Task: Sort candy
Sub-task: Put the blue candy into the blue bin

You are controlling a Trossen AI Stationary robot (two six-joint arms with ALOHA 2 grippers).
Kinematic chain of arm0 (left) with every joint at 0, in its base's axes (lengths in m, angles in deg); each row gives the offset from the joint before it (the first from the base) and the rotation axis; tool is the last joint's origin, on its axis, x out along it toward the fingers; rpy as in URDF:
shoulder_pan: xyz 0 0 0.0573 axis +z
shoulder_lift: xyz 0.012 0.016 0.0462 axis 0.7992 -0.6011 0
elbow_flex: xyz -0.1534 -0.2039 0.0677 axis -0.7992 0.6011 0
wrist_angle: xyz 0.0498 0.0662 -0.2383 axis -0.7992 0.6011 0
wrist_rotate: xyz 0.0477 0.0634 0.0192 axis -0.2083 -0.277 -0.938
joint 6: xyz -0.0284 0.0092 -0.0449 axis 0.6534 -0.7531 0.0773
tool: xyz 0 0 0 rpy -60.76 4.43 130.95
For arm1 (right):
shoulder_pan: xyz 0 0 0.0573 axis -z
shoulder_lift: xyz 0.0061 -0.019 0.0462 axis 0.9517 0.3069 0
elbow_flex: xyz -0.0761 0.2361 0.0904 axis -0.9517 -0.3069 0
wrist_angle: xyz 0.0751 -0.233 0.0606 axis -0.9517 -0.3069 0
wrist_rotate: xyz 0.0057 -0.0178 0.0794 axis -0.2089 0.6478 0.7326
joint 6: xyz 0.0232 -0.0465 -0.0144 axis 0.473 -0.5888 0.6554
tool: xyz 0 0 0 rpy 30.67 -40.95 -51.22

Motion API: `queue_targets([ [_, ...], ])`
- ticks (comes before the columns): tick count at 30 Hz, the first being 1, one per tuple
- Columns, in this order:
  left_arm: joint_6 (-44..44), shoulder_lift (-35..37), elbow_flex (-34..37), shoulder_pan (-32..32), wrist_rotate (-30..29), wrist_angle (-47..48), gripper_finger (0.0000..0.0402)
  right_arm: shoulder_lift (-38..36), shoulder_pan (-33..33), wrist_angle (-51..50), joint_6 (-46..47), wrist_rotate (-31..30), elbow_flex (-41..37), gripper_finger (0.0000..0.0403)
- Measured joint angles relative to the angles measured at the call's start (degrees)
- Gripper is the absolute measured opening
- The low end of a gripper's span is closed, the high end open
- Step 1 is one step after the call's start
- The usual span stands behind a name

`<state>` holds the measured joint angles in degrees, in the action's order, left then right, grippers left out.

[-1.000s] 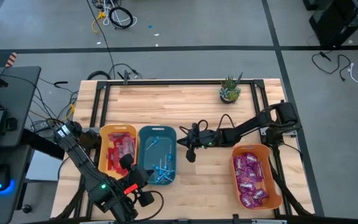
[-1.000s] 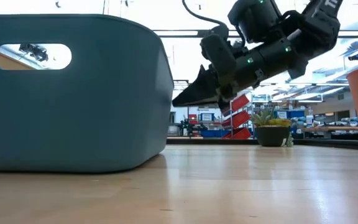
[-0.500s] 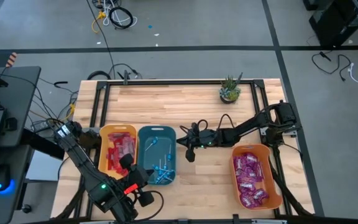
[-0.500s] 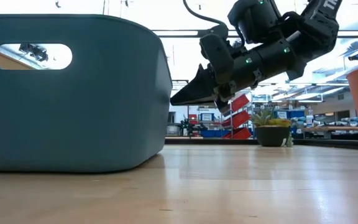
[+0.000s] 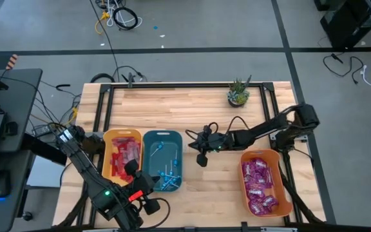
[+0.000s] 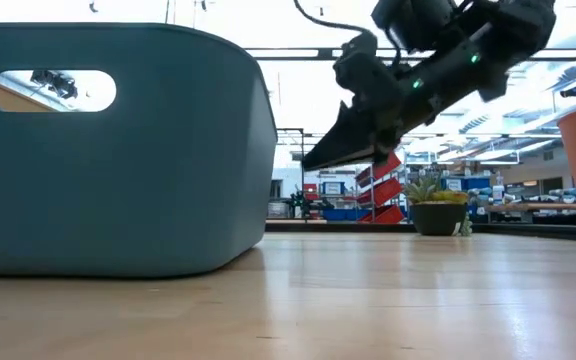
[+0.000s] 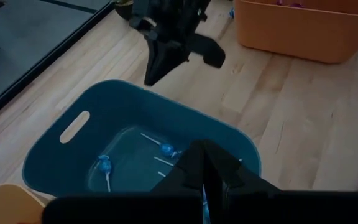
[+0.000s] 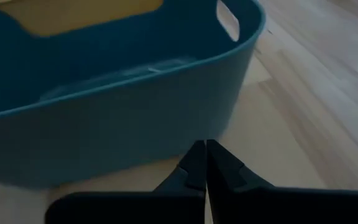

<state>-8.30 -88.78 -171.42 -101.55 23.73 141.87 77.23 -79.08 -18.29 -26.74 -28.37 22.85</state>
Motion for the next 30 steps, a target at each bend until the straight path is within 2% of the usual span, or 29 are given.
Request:
queue_targets([
  [5,-0.8,-1.3,0.0,0.1,-0.2,-0.1,0.0,-8.1,-3.2,-11.5,-0.1,-0.1,0.0,0.0],
  [13,-1.8,-2.2,0.0,0.5,-1.7,-0.7,0.0,-23.0,-13.2,-28.3,2.9,0.1,0.0,0.0],
  [19,-6.9,-2.2,0.0,0.6,-2.4,-4.3,0.0,-31.7,-20.3,-39.5,12.9,-0.2,0.0,0.0],
  [27,-15.2,-2.2,0.0,0.6,-3.1,-10.2,0.0,-38.7,-27.5,-52.5,27.2,-1.9,0.0,0.0],
  [30,-16.6,-2.2,0.0,0.6,-3.8,-10.9,0.0,-41.4,-29.1,-54.8,31.6,0.5,0.0,0.0],
])
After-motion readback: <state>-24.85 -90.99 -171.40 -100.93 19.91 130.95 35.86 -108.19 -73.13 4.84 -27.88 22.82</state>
